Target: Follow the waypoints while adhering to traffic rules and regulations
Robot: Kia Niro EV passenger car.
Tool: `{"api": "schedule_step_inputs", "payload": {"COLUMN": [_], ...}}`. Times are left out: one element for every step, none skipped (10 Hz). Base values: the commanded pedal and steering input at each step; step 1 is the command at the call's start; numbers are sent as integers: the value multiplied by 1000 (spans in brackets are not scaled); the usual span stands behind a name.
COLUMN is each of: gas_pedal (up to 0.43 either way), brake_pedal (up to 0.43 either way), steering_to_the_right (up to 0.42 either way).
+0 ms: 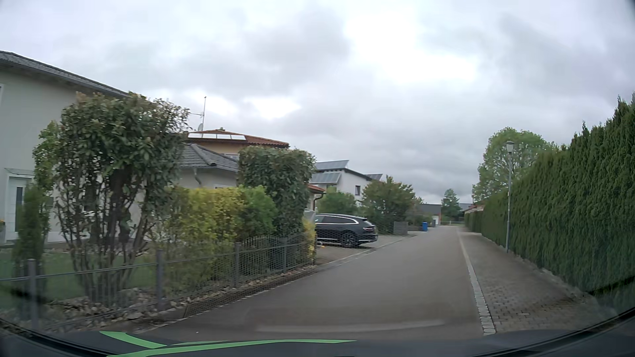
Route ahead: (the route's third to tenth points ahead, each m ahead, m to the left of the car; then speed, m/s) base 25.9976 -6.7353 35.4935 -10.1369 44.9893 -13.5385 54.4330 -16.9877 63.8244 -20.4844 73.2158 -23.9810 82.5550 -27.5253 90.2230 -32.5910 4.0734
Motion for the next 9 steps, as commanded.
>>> {"api": "schedule_step_inputs", "payload": {"gas_pedal": [138, 150, 189, 189, 189, 189, 189, 189, 189], "brake_pedal": [0, 0, 0, 0, 0, 0, 0, 0, 0], "steering_to_the_right": [375, 353, 330, 302, 266, 231, 203, 172, 145]}}
